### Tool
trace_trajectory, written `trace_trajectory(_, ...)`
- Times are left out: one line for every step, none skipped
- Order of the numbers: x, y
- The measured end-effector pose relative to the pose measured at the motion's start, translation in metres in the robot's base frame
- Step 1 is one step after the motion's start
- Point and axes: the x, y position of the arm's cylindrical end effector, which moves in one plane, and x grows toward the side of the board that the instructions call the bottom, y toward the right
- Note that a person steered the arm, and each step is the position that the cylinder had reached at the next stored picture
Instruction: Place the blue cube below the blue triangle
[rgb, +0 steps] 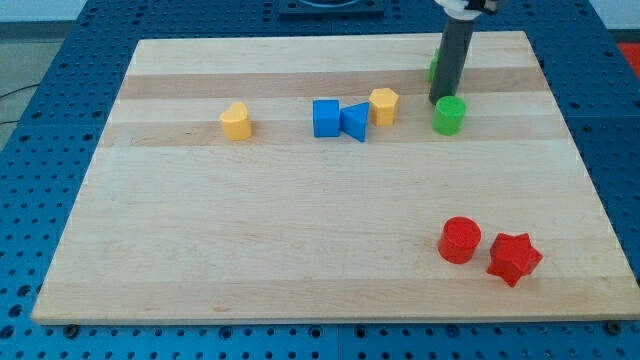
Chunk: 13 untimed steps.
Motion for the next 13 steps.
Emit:
trace_trajectory(-0.016, -0.006)
trace_trajectory(-0.02, -0.011)
trace_trajectory(-0.02, -0.012)
trace_trajectory(-0.02, -0.012)
trace_trajectory(-0.021, -0.012)
trace_trajectory(-0.017, -0.042)
trace_trajectory(0.018, -0.06)
trace_trajectory(0.023, -0.061)
trace_trajectory(-0.003, -0.096)
trace_trajectory(-0.013, -0.128)
trace_trajectory(-0.006, -0.185)
trace_trajectory(0.003, -0.208)
trace_trajectory(0.028, -0.208)
